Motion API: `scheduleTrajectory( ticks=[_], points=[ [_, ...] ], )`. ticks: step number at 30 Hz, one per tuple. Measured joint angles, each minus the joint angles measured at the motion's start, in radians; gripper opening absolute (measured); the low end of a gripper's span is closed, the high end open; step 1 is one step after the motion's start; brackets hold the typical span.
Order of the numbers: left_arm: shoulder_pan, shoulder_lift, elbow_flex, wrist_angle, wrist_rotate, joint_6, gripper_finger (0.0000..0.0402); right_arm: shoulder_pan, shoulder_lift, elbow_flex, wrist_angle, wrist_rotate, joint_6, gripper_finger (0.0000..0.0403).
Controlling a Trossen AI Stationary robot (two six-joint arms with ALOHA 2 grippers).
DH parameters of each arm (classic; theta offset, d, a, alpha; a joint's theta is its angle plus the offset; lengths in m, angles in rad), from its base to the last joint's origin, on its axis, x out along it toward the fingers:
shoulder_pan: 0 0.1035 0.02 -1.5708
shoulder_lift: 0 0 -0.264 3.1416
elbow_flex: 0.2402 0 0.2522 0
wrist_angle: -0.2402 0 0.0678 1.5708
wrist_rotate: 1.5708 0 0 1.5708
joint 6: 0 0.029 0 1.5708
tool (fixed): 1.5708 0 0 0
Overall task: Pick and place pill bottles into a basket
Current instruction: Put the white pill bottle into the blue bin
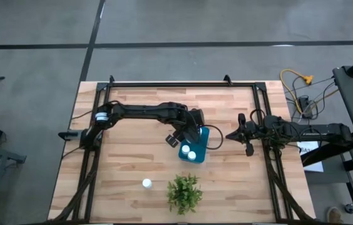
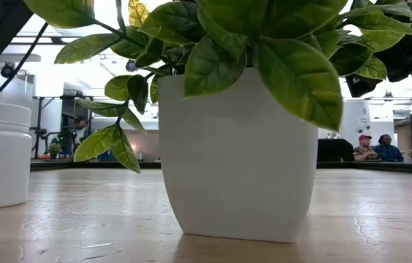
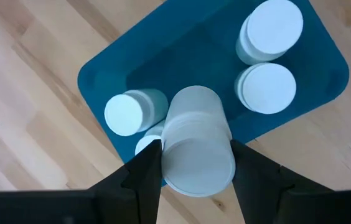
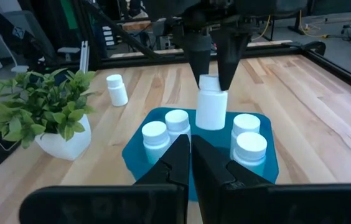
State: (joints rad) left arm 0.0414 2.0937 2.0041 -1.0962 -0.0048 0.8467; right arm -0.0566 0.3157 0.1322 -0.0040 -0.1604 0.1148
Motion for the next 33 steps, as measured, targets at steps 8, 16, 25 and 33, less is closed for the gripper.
scheduleTrajectory(
  ticks=[8, 16, 25, 33],
  points=[
    [0.001, 0.000, -0.004, 0.001, 0.000, -0.002, 0.0146, 0.000, 0.000, 0.000, 0.000, 0.000, 0.004, 0.0009],
    [0.003, 0.000, -0.017, 0.012, 0.000, -0.003, 0.0146, 0.000, 0.000, 0.000, 0.000, 0.000, 0.005, 0.0008],
    [0.005, 0.009, -0.024, 0.068, 0.003, 0.010, 0.0146, 0.000, 0.000, 0.000, 0.000, 0.000, 0.005, 0.0008],
    [0.004, 0.052, 0.010, 0.059, 0.011, 0.053, 0.0146, 0.000, 0.003, 0.000, -0.001, 0.002, 0.007, 0.0008]
  ],
)
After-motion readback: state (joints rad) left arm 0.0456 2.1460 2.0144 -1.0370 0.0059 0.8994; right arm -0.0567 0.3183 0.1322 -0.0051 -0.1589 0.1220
